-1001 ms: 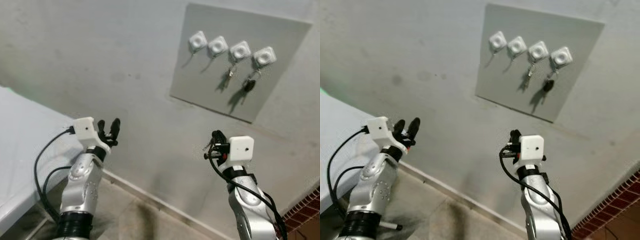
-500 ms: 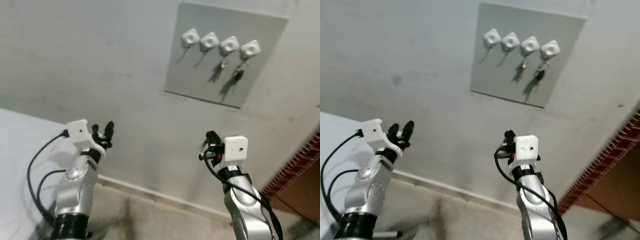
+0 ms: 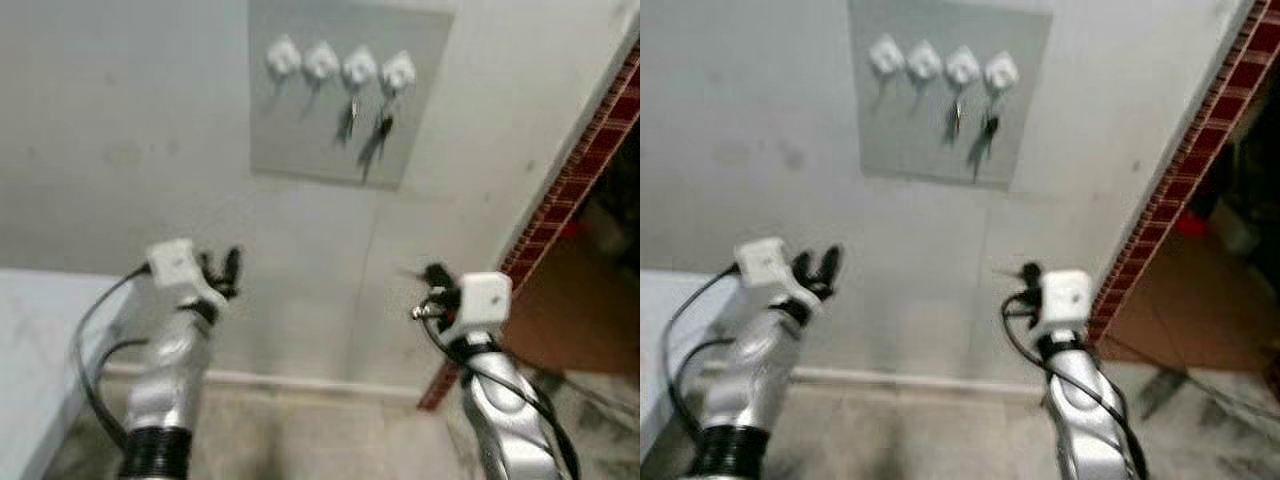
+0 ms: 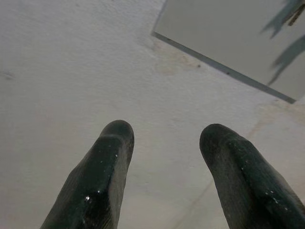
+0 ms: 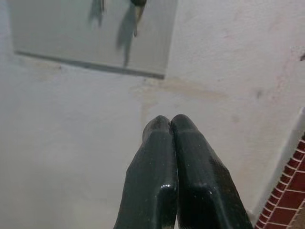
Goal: Hang keys on a hook
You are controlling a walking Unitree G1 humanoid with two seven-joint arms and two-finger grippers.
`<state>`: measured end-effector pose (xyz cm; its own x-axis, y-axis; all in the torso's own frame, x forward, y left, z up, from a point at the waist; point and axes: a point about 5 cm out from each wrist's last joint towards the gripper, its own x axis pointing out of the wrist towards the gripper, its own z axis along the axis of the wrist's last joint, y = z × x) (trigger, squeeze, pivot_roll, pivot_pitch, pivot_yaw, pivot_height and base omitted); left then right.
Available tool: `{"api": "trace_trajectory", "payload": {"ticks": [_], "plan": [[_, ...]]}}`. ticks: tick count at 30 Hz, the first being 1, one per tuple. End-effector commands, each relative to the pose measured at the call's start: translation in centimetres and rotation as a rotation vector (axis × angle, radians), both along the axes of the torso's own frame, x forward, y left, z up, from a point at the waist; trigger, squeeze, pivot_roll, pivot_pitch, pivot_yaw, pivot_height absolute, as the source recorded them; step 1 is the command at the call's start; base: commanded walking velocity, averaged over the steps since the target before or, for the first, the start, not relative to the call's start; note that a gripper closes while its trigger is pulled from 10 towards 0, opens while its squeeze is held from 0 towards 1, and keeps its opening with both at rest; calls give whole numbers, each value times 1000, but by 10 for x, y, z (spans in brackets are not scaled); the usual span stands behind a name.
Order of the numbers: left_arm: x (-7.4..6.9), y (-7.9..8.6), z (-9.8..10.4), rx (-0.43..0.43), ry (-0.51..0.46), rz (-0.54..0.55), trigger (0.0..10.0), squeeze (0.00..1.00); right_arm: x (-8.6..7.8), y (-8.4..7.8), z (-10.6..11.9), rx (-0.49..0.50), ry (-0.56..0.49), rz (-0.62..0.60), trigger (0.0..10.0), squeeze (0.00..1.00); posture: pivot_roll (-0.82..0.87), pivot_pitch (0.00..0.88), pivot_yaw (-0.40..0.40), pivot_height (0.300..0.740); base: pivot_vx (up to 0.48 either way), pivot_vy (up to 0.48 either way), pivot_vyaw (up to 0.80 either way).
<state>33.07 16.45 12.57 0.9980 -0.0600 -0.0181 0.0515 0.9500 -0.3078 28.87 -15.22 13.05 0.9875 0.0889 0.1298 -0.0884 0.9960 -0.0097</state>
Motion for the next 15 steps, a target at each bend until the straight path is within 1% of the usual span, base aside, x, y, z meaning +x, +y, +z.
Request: {"api": "trace_trajectory", "payload": {"ticks": [1,6,8,10,11,15], "plan": [[0,3,4,11,-10,16,10000,0,1,1,5,3,-19,10,10000,0,19,0,-56,740,0,0,0],[1,2,4,10,-4,19,10000,0,-1,-1,6,3,-20,3,10000,0,16,0,-55,740,0,0,0],[1,1,5,23,-10,13,10000,0,0,-3,7,6,-23,-5,10000,0,15,0,-53,740,0,0,0],[1,-3,7,25,-17,-1,10000,0,0,-6,11,21,-44,-19,10000,0,15,0,-53,740,0,0,0],[1,-7,9,32,-20,-27,10000,0,1,-9,15,22,-66,-23,10000,0,15,0,-53,740,0,0,0],[2,-8,11,41,-27,-42,10000,0,2,-12,20,29,-84,-26,10000,0,14,0,-51,740,0,0,0]]}}
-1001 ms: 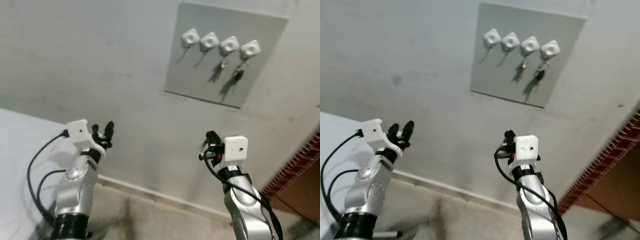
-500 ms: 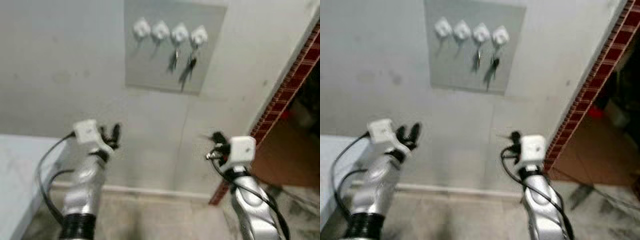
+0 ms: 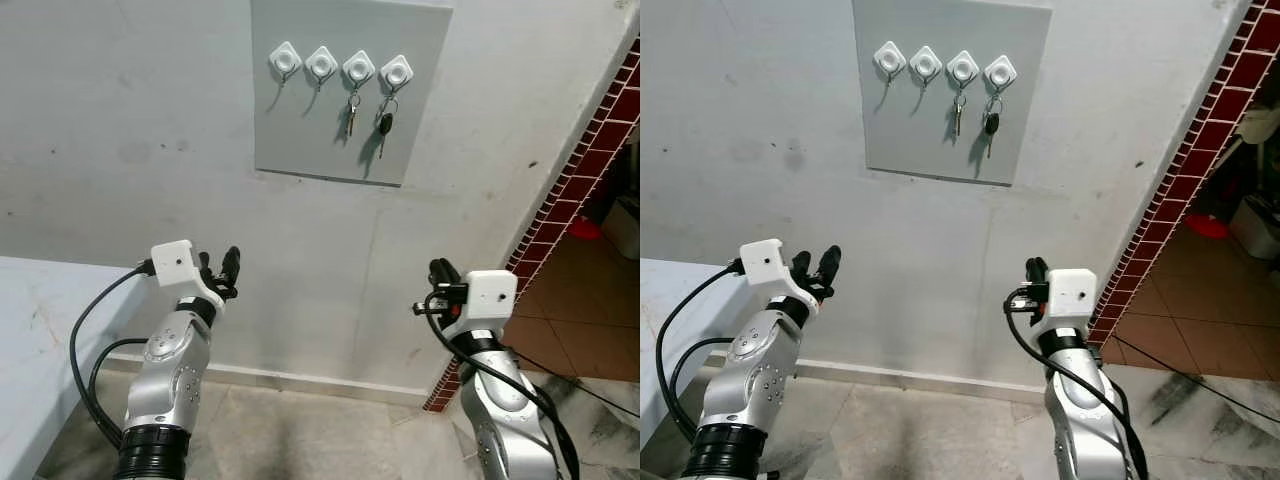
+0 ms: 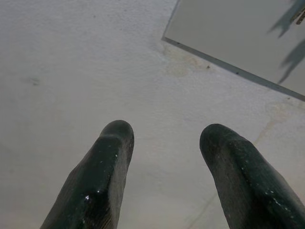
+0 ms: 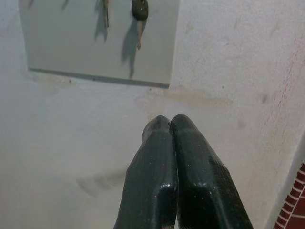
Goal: Hang keys on a hook
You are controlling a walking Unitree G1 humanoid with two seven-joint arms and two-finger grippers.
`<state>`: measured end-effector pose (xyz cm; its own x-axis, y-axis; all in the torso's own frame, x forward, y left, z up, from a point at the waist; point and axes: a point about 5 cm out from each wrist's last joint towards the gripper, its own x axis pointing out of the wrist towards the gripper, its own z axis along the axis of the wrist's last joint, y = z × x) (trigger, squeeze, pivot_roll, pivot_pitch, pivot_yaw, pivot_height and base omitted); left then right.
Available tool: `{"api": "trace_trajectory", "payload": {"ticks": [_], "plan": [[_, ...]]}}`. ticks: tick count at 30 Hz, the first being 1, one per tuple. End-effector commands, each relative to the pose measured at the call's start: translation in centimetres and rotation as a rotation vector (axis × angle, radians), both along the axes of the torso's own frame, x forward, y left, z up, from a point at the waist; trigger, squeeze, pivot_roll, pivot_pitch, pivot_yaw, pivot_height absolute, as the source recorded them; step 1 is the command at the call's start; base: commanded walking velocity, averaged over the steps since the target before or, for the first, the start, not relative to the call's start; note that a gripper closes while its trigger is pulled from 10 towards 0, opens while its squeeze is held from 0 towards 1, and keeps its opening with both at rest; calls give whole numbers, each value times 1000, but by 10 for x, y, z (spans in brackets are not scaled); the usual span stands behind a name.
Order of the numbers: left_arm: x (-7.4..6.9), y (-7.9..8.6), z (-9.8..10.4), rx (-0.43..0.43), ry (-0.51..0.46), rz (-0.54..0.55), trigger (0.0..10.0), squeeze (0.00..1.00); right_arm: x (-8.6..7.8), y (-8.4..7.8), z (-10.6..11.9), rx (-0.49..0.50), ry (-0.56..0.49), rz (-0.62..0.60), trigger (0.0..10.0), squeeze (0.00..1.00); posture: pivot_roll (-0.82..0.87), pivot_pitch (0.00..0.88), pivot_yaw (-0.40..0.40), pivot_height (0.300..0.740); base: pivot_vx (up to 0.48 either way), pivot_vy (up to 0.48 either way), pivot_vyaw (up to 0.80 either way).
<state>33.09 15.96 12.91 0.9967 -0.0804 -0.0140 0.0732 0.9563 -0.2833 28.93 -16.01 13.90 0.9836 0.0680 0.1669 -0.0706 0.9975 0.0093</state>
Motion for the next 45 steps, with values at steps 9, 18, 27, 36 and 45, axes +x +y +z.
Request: {"api": "trace_trajectory", "payload": {"ticks": [9,18,27,36,45], "plan": [[5,1,19,31,-69,-40,10000,0,6,-16,21,-8,-78,-18,10000,0,15,0,-50,740,0,0,0],[3,1,21,3,-74,-37,10000,0,5,-8,19,2,-75,11,10000,0,25,0,-53,740,320,0,0],[1,3,22,-3,-79,-32,10000,0,5,-7,17,0,-67,24,10000,0,36,0,-58,740,371,0,0],[0,3,21,-10,-75,-30,10000,0,4,-5,16,-2,-61,36,10000,0,39,0,-62,740,383,0,0],[-1,1,19,-10,-63,-11,10000,0,4,-6,15,-9,-53,44,10000,0,42,0,-68,740,113,0,0]]}}
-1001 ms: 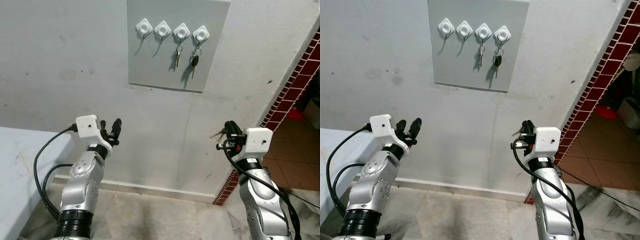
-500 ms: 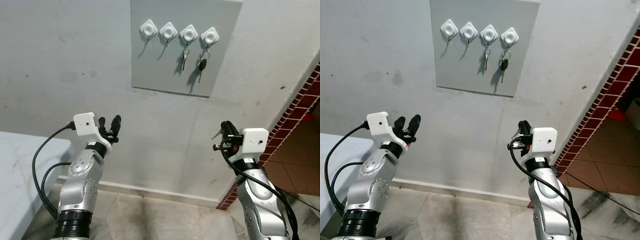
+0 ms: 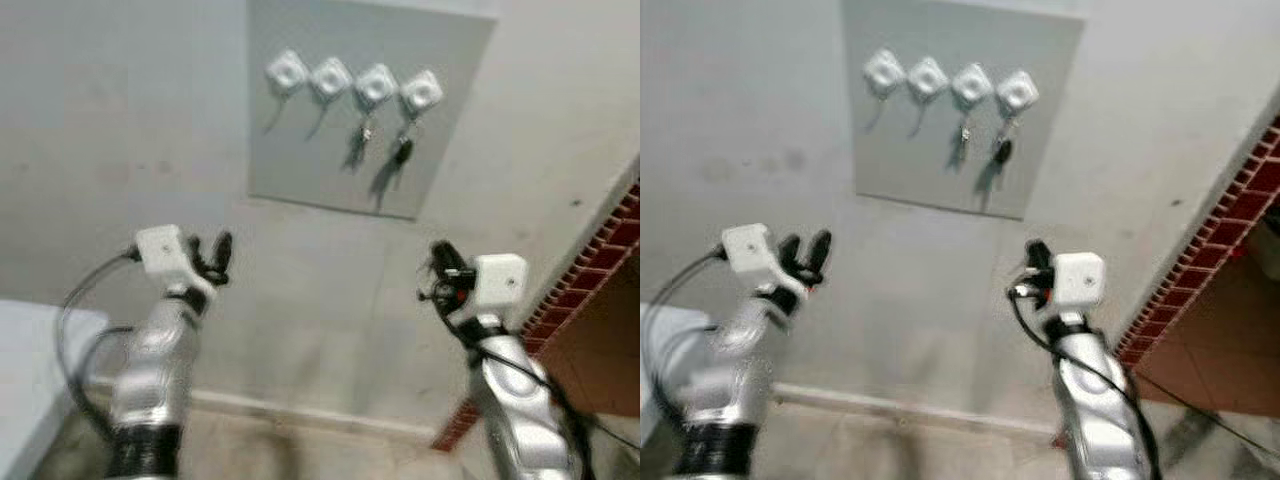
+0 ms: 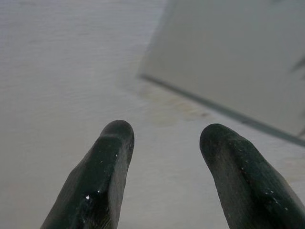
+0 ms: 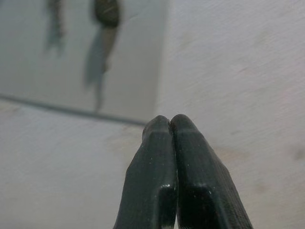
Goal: Hang keys on a hook
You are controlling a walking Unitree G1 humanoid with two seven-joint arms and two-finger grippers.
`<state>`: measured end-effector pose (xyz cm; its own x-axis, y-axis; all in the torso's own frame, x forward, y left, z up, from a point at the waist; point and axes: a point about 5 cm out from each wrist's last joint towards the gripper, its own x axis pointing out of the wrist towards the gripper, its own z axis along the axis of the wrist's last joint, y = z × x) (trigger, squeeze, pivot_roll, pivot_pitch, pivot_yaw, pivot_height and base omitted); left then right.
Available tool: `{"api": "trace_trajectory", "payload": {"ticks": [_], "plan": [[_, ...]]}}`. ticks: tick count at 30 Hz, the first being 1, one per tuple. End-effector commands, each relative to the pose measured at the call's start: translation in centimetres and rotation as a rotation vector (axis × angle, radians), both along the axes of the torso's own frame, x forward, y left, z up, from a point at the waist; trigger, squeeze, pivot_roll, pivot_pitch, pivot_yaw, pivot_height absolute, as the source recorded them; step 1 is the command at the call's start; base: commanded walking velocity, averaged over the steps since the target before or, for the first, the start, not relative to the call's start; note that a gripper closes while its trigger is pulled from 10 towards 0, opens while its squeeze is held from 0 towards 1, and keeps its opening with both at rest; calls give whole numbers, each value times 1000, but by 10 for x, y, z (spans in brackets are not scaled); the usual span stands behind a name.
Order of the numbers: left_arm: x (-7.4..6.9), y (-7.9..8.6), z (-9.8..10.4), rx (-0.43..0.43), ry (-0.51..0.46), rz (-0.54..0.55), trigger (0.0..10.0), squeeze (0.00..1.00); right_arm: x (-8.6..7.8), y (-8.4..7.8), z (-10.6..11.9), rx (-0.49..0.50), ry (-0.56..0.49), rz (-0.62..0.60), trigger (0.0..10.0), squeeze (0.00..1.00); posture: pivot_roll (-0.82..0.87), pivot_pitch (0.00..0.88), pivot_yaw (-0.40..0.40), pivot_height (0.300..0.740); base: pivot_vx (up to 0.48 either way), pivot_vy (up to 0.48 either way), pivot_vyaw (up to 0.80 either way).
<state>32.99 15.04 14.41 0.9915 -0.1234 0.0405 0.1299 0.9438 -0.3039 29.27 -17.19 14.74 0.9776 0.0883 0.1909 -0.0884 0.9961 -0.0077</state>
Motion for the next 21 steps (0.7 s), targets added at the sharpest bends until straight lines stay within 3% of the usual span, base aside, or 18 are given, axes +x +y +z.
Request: {"api": "trace_trajectory", "payload": {"ticks": [1,15,20,21], "plan": [[0,10,4,15,-10,36,10000,0,1,6,6,6,-26,28,10000,0,42,0,-68,740,0,0,0],[2,6,13,15,-25,26,10000,0,4,4,10,-26,-24,51,10000,0,32,0,-65,740,0,0,0],[3,5,15,23,-30,18,10000,0,7,8,14,-39,-39,81,10000,0,30,0,-64,740,0,0,0],[2,0,20,60,-54,-10,10000,0,10,13,18,-37,-48,110,10000,0,30,0,-62,740,0,0,0]]}}
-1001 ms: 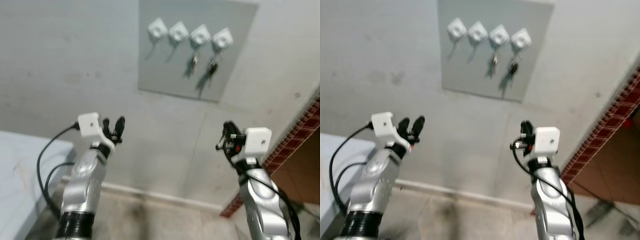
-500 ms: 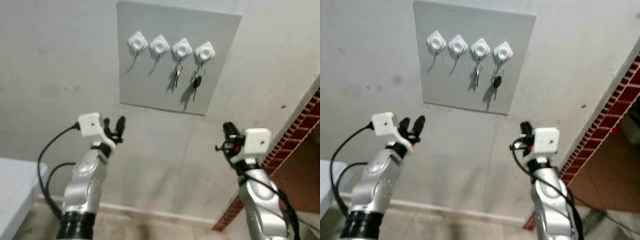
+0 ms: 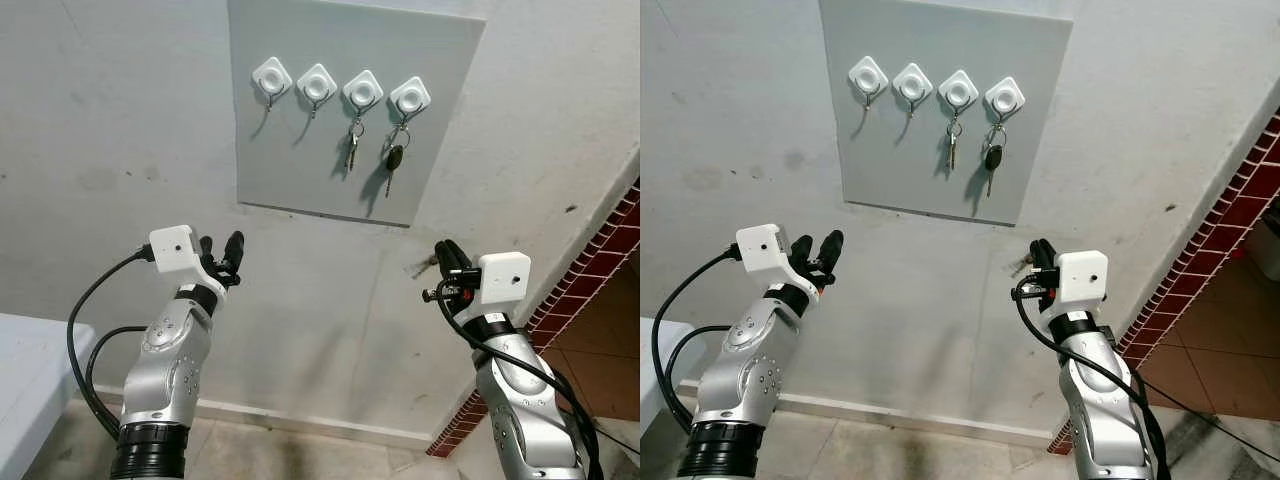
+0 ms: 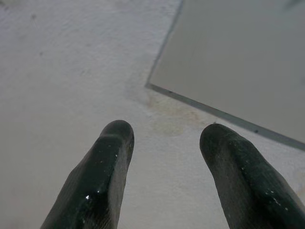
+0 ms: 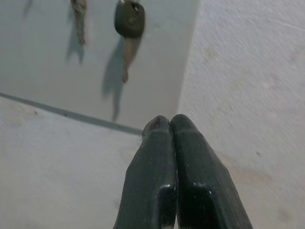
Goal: Hang keys on a hook
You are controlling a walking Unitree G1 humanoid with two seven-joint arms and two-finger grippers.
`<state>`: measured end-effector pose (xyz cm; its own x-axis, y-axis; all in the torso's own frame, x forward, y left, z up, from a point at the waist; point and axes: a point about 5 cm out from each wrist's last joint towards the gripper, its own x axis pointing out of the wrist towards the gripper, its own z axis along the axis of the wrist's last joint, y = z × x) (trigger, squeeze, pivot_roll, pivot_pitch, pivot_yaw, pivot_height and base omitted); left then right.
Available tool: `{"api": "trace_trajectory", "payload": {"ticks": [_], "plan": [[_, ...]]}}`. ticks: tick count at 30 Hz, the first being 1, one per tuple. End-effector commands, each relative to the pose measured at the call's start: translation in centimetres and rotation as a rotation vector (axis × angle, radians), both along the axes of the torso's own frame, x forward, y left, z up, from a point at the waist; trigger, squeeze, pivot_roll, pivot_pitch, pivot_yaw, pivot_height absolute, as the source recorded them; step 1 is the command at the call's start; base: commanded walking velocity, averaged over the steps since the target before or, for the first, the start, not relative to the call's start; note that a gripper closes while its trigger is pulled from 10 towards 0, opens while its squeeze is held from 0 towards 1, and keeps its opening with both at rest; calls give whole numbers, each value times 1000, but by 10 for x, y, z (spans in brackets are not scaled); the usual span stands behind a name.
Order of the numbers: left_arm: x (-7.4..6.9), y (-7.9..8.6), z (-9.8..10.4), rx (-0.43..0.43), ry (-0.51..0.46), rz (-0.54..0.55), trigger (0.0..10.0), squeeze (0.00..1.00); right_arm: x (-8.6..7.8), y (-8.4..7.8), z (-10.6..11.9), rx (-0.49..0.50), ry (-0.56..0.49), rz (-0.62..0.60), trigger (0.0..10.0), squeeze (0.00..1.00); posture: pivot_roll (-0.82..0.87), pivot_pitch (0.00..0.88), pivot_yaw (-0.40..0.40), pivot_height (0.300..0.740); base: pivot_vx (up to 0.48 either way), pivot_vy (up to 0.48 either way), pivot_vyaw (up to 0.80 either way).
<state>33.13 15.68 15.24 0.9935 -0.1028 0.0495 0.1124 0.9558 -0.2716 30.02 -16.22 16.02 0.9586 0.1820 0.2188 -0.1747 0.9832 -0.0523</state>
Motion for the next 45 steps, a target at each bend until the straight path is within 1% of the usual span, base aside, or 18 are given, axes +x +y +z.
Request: {"api": "trace_trajectory", "payload": {"ticks": [1,5,7,8,11,13,14,17,18,20,21,26,31,36,38,39,44,45], "plan": [[1,-11,17,48,-60,-57,10000,0,6,7,8,-5,-23,49,10000,0,31,0,-62,740,0,0,0],[2,-21,29,82,-101,-101,10000,0,13,12,15,-31,-43,82,10000,0,30,0,-61,740,0,0,0],[4,-26,42,88,-140,-126,10000,0,22,16,22,-34,-54,115,10000,0,28,0,-58,740,0,0,0],[4,-26,42,88,-140,-126,10000,0,22,16,22,-34,-54,115,10000,0,28,0,-58,740,0,0,0],[5,-26,56,83,-175,-140,10000,0,33,25,33,-50,-77,174,10000,0,28,0,-56,740,0,0,0],[5,-27,58,83,-183,-145,10000,0,35,26,36,-51,-84,184,10000,0,28,0,-55,740,0,0,0],[5,-28,64,90,-199,-158,10000,0,42,30,42,-49,-95,207,10000,0,31,0,-55,740,0,0,0],[5,-30,70,86,-216,-175,10000,0,51,38,51,-38,-101,253,10000,0,37,0,-57,740,0,0,0],[5,-30,70,86,-216,-175,10000,0,51,38,51,-38,-101,253,10000,0,37,0,-57,740,0,0,0],[4,-31,71,88,-218,-181,10000,0,58,45,57,-35,-107,295,10000,0,38,0,-58,740,0,0,0],[4,-31,71,88,-218,-181,10000,0,58,45,57,-35,-107,295,10000,0,38,0,-58,740,0,0,0],[2,-31,70,87,-213,-184,10000,0,67,59,72,-28,-135,353,10000,0,46,0,-64,740,0,0,0],[1,-30,68,85,-200,-182,10000,0,66,61,72,-22,-149,371,10000,0,49,0,-67,740,0,0,0],[0,-28,60,87,-177,-174,10000,0,58,53,62,-9,-152,339,10000,0,46,0,-67,740,0,0,0],[-2,-26,49,73,-142,-157,10000,0,46,39,49,18,-152,256,10000,0,40,0,-64,740,0,0,0],[-2,-26,49,73,-142,-157,10000,0,46,39,49,18,-152,256,10000,0,40,0,-64,740,0,0,0],[-5,-21,36,66,-100,-138,10000,0,30,18,35,66,-139,141,10000,0,31,0,-56,740,0,0,0],[-8,-19,30,63,-82,-132,10000,0,20,8,30,89,-131,83,10000,0,25,0,-50,740,0,0,0]]}}
